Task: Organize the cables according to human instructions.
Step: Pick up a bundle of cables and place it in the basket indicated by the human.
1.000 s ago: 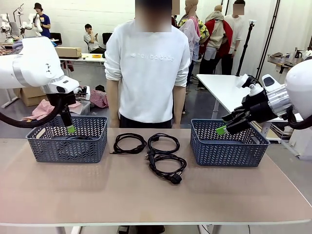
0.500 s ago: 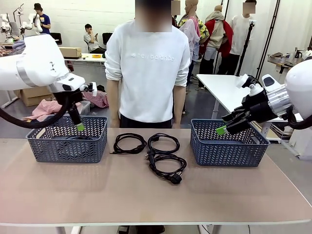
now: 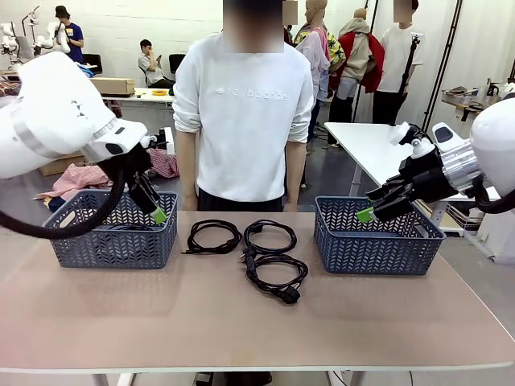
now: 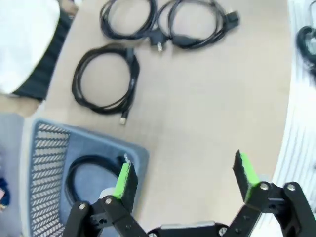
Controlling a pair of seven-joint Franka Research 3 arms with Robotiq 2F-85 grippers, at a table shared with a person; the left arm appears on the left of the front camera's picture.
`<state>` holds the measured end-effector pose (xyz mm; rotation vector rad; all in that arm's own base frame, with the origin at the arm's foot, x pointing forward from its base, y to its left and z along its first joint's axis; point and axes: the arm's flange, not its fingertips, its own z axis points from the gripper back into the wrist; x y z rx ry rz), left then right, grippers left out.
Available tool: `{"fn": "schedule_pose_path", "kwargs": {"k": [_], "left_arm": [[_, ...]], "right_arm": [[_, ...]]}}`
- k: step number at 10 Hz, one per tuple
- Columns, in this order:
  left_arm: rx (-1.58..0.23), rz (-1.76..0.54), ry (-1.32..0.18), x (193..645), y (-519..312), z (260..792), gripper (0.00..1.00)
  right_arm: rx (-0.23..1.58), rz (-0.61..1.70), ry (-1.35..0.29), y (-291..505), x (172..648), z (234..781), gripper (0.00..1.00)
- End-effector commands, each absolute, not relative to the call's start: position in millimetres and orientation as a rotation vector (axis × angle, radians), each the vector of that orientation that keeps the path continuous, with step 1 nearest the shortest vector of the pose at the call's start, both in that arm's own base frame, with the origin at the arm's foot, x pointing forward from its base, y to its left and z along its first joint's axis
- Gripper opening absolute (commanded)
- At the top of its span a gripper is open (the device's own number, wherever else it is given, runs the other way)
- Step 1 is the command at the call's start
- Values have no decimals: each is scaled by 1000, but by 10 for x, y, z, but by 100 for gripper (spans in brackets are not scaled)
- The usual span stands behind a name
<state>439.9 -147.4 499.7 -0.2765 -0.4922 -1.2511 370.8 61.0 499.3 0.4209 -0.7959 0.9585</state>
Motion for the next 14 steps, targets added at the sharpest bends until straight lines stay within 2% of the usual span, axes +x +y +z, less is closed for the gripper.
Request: {"fn": "schedule_pose_path", "kwargs": {"k": [1, 4, 5, 14], "left_arm": [[-306, -1286, -570, 4094, -1422, 4897, 100], [-306, -1295, -605, 4014, -1459, 4877, 100], [-291, -1277, -550, 4012, -1516, 4938, 100], [-291, -1277, -550, 4012, -1516, 4938, 100]], "right_arm": [[443, 978, -817, 603, 3745, 4986, 100], [443, 978, -817, 603, 3745, 4986, 100], [443, 978, -817, 603, 3745, 4986, 100], [443, 978, -817, 603, 3745, 4986, 100]]}}
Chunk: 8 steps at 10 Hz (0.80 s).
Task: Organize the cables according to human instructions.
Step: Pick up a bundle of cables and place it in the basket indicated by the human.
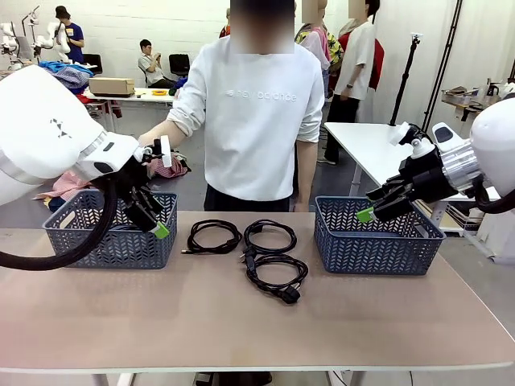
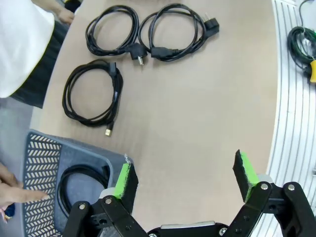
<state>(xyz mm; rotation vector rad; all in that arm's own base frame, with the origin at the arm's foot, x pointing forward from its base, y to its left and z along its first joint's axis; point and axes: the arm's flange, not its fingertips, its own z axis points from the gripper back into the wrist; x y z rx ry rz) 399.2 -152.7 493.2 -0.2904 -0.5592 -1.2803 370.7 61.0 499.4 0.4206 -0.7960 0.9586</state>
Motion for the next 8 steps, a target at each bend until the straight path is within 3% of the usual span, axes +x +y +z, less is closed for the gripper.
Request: {"fn": "schedule_pose_path", "kwargs": {"k": [1, 8], "left_arm": [[-291, -1277, -550, 4012, -1516, 4938, 100], [-291, -1277, -550, 4012, -1516, 4938, 100]], "right_arm": [[443, 978, -817, 603, 3745, 4986, 100], [443, 978, -817, 603, 3745, 4986, 100]]}}
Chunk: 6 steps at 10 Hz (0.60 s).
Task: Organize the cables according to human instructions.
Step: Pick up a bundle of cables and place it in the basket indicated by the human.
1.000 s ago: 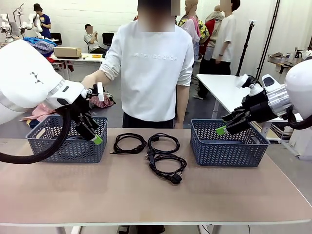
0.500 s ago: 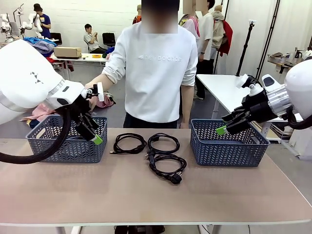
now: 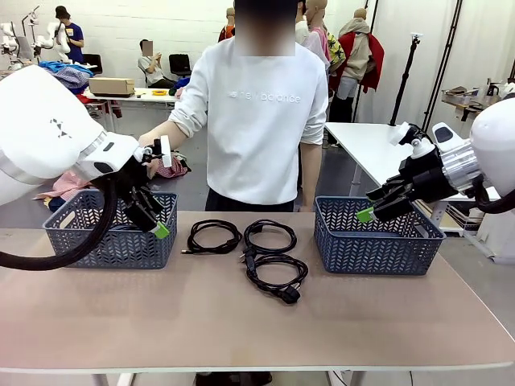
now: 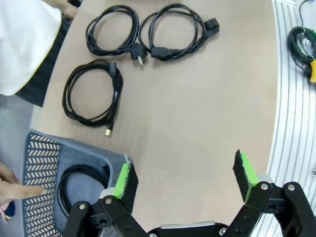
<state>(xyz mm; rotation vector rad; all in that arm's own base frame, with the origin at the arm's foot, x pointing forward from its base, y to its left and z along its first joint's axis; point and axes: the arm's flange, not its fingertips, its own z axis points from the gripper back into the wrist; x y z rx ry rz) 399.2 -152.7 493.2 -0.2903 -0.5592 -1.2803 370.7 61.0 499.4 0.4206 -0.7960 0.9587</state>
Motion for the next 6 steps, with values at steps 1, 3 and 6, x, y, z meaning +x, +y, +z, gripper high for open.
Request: {"fn": "schedule_pose_path", "kwargs": {"k": [1, 3, 6], "left_arm": [[-290, -1280, -559, 3992, -1527, 4932, 100], [-160, -1379, -488, 4260, -1734, 4981, 100], [-14, -1546, -366, 4944, -2314, 5026, 100]], "right_arm": [[443, 978, -817, 603, 3745, 4986, 100], [443, 978, -817, 603, 3745, 4986, 100], [443, 978, -817, 603, 3745, 4986, 100]]}}
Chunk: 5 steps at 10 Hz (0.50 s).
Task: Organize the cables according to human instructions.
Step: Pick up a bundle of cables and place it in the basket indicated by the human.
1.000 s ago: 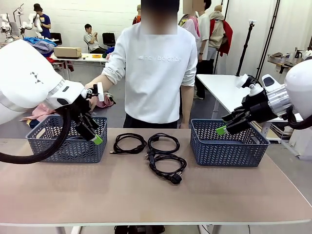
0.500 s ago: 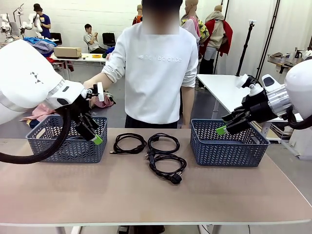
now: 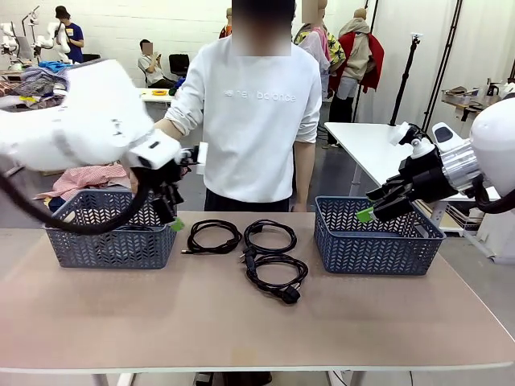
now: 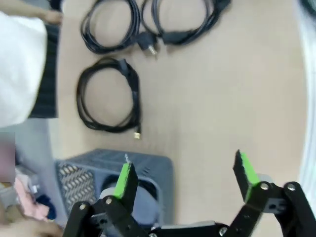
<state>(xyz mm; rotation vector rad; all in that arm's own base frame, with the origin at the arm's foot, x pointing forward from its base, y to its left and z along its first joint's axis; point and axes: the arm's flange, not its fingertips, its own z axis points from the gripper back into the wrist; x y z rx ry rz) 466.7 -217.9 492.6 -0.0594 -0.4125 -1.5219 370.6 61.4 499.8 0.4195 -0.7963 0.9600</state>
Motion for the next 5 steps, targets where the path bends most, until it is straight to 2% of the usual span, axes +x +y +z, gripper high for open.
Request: {"fn": "schedule_pose_path", "kwargs": {"k": [1, 5], "left_arm": [[-4, -1592, -323, 5131, -2482, 4968, 100], [25, -1573, -160, 5726, -2863, 4715, 100]], "right_arm": [[443, 978, -817, 603, 3745, 4986, 100], [443, 978, -817, 603, 3745, 4986, 100]]}}
